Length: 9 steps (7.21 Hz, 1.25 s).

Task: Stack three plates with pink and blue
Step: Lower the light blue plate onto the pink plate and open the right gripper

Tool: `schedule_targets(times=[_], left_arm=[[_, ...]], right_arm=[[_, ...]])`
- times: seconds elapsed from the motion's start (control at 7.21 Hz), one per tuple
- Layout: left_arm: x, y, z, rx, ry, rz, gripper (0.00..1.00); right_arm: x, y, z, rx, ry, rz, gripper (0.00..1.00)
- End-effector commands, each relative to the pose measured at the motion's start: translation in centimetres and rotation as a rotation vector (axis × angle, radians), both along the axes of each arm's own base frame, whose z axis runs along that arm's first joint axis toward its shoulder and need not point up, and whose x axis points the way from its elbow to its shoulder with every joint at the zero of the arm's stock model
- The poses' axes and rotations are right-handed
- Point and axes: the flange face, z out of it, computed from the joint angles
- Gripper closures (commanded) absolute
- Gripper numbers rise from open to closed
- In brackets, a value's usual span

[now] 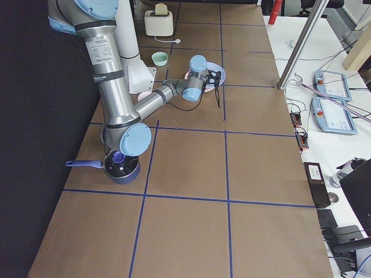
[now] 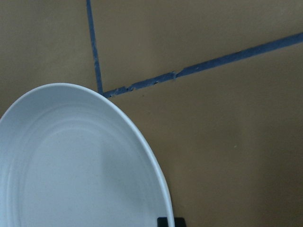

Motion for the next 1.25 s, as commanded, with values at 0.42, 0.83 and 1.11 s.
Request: schedule_targets(times=[0.42, 0.83, 1.11], left_arm=[[-0.5, -0.1, 0.3, 0.001, 0.004, -0.005, 0.0], [-0.6, -0.1, 0.2, 0.003, 0.006, -0.006, 0.0], [-0.6, 0.0, 0.2, 0.001, 0.006, -0.006, 0.0]], right_arm=[[-5.1, 2.9, -1.3, -0.011, 0.096, 0.003, 0.96], [-4.7, 1.9, -2.6, -0.002, 0.079, 0.02, 0.0], [-2.6, 0.1, -2.9, -0.009, 0.08, 0.045, 0.0]])
